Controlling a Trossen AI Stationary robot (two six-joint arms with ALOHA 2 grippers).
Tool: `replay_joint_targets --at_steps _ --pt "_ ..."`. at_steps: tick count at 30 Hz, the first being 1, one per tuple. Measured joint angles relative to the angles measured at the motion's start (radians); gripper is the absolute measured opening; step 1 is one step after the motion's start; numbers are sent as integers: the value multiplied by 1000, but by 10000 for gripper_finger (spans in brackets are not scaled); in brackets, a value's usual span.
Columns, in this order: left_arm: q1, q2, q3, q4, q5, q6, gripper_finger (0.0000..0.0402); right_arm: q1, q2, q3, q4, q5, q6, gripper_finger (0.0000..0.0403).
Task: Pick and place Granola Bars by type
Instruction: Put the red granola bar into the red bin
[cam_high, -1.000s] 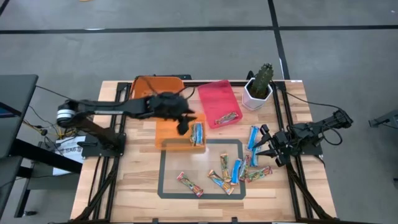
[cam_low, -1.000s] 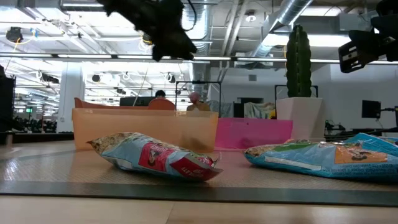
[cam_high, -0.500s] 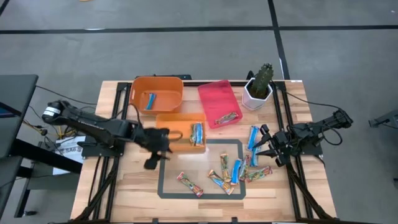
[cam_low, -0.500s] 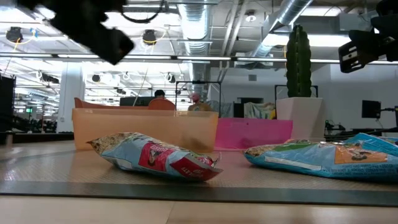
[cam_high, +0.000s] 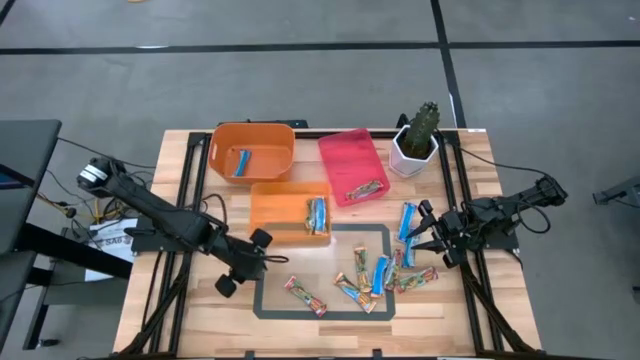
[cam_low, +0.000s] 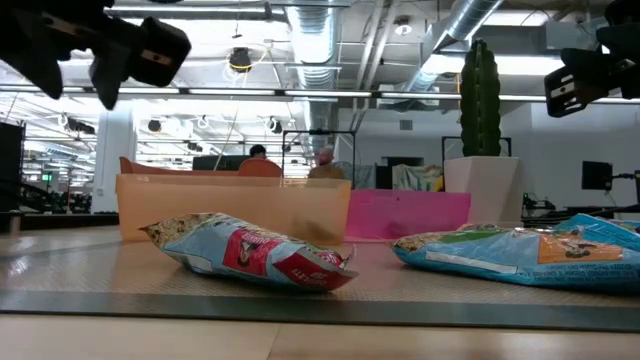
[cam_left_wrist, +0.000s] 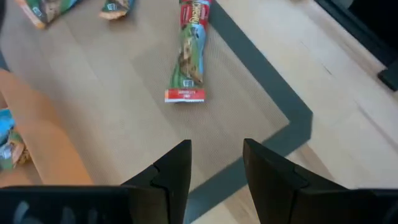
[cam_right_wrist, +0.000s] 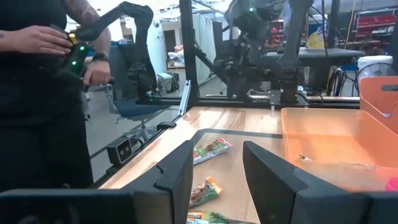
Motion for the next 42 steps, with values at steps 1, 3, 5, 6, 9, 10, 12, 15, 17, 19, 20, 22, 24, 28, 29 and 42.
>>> replay_joint_targets --at_steps 1,3,5,6,9,10,12,15,17,19,20,22,24,28,29,42 --pt "-3 24 14 6 -7 1 139 0 0 0 0 0 0 133" --pt "-6 70 40 5 -14 18 139 0 0 0 0 0 0 133" --pt "-8 122 74 2 -16 37 139 0 0 0 0 0 0 133" --pt "-8 148 92 5 -17 47 139 0 0 0 0 0 0 134" --pt "-8 223 146 5 -21 88 139 0 0 0 0 0 0 134" --pt "-8 246 162 5 -23 102 139 0 0 0 0 0 0 133" --pt "-8 291 198 3 -33 127 139 0 0 0 0 0 0 133" --pt "-8 357 253 -3 -42 150 139 0 0 0 0 0 0 133" --pt "-12 396 287 -3 -43 152 139 0 0 0 0 0 0 134" --pt "-17 432 319 -4 -42 162 139 0 0 0 0 0 0 134" --pt "-19 450 335 -5 -42 173 139 0 0 0 0 0 0 134" --pt "-23 479 361 -9 -42 198 139 0 0 0 0 0 0 133" --pt "-24 511 389 -11 -42 210 139 0 0 0 0 0 0 133" --pt "-24 556 431 -15 -42 210 139 0 0 0 0 0 0 134" --pt "-23 565 437 -12 -42 210 139 0 0 0 0 0 0 134" --pt "-17 649 473 18 -67 221 139 0 0 0 0 0 0 133"
